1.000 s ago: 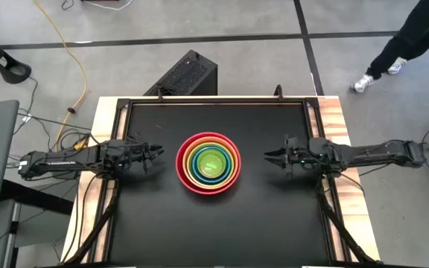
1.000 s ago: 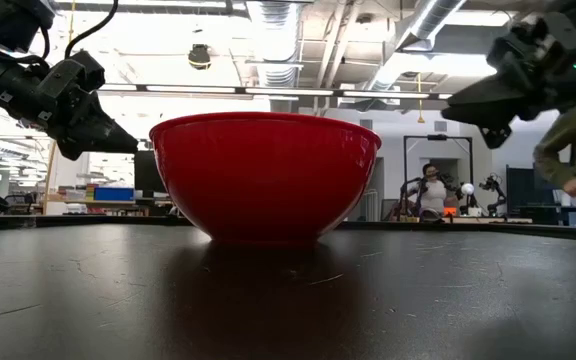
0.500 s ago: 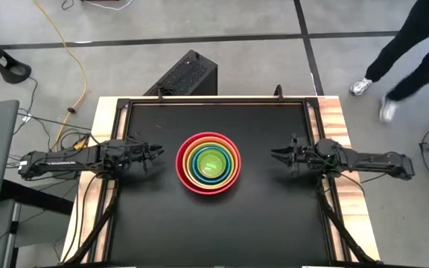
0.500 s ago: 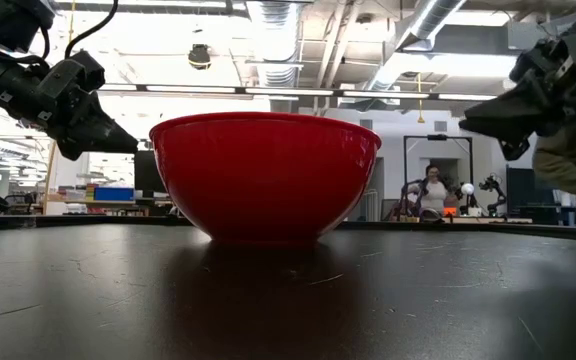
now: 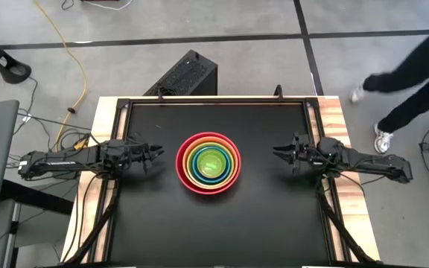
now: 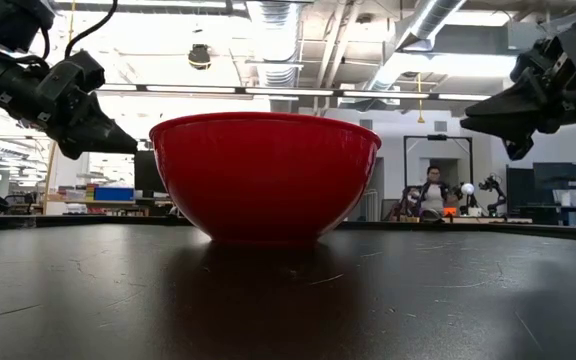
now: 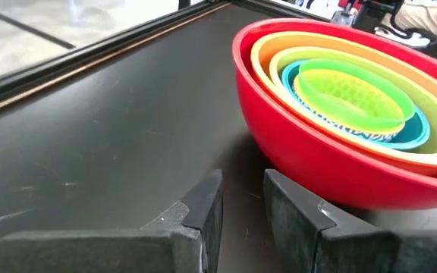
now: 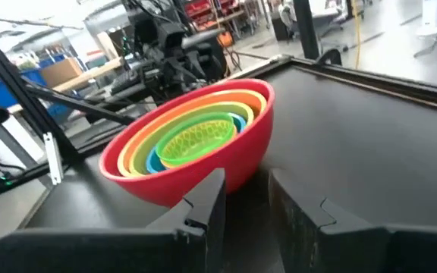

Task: Nest bowls inside each other
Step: Return to Home Position

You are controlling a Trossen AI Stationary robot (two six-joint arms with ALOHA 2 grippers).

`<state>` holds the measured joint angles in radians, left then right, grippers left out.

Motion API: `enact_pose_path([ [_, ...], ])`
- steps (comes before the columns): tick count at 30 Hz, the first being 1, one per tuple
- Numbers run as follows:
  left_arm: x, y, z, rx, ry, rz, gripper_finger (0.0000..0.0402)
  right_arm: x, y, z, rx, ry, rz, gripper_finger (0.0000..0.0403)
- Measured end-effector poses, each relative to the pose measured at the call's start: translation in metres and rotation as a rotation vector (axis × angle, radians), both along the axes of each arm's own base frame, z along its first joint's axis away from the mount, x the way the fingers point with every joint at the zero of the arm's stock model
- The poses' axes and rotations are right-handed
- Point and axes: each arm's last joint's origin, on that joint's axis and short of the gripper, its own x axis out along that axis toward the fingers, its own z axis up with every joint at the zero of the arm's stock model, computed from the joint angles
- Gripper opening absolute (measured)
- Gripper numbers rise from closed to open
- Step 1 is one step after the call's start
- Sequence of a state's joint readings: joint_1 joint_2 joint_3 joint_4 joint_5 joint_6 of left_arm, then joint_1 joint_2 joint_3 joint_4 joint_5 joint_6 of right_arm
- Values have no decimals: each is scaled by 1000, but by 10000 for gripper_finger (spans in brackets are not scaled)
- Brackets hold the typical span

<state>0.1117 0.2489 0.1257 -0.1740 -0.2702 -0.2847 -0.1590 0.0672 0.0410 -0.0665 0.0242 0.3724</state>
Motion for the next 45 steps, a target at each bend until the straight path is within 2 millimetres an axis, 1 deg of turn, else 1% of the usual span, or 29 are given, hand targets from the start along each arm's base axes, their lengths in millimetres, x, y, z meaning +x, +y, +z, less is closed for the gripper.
enact_pose_path([
  [5, 1, 0, 2, 84, 16, -44, 87, 2, 0, -2, 6, 29, -1, 118],
  [9, 2, -1, 5, 127, -5, -80, 87, 2, 0, -3, 7, 33, -1, 118],
  [14, 4, -6, 8, 192, -33, -235, 87, 2, 0, -3, 8, 34, -1, 118],
  [16, 5, -7, 5, 217, -73, -263, 87, 2, 0, -3, 10, 34, -1, 118],
  [19, 6, -9, -5, 240, -179, -271, 87, 2, 0, -3, 10, 35, -2, 118],
  [21, 5, -9, -3, 253, -200, -257, 87, 2, 0, -4, 10, 36, -2, 118],
  [27, 5, -8, -4, 275, -179, -239, 87, 2, 0, -4, 10, 36, -2, 118],
  [32, 3, -7, -15, 327, -38, -240, 87, 2, 0, -4, 9, 36, -2, 118],
  [45, 4, -7, -16, 302, -41, -229, 87, 2, 0, -4, 9, 35, -2, 118],
])
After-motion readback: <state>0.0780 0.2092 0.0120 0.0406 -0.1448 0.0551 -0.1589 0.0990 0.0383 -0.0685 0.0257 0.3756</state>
